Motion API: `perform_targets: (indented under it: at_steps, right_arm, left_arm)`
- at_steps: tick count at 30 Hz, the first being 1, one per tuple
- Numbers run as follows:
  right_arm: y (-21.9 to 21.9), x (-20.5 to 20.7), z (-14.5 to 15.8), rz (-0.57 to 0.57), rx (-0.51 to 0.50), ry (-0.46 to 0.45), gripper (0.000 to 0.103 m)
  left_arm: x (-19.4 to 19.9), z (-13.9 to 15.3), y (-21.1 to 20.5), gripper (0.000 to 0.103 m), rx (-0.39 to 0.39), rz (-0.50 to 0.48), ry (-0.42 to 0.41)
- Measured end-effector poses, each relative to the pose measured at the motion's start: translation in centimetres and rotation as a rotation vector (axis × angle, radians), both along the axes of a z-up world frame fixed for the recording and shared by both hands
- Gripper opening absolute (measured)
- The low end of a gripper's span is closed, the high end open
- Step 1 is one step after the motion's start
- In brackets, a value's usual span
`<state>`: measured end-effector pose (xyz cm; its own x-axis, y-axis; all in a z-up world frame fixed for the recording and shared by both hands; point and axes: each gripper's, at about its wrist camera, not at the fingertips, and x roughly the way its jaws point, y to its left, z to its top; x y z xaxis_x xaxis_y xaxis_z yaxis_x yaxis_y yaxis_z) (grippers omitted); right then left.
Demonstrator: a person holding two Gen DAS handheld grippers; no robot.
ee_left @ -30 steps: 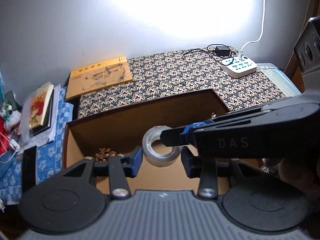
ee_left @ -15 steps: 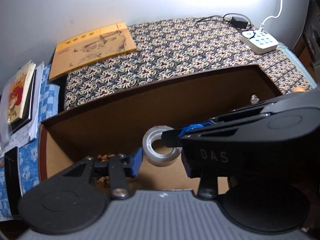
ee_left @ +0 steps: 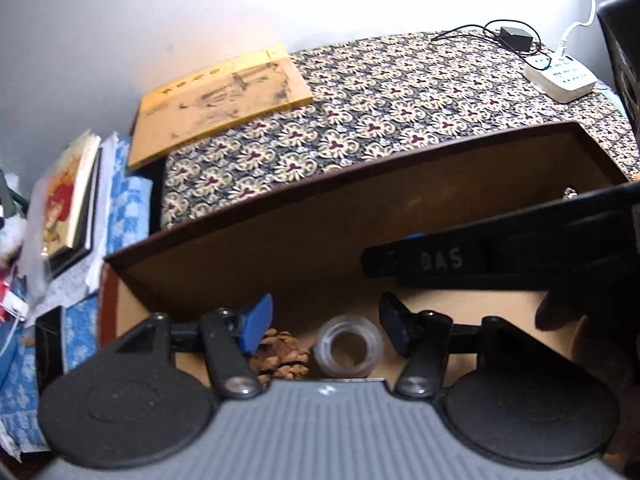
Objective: Organize rigid objects
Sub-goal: 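Open the right gripper to release the tape roll and withdraw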
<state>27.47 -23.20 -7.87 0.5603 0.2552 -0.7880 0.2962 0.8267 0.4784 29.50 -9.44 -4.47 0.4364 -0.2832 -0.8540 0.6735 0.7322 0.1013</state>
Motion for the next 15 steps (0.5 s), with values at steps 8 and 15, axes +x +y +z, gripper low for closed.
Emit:
perform_targets:
  at_steps: [8,15]
  right_arm:
    - [-0.4,-1.0,0.8,-0.025,-0.005,0.0,0.0]
    - [-0.3,-2.8,2.6,-0.031,0.004,0.012,0.001]
  left_arm:
    - [-0.2,0.4,0.7,0.065,0.025,0.076,0.01]
    - [-0.9,0.9,2.4,0.065,0.034,0.136,-0.002]
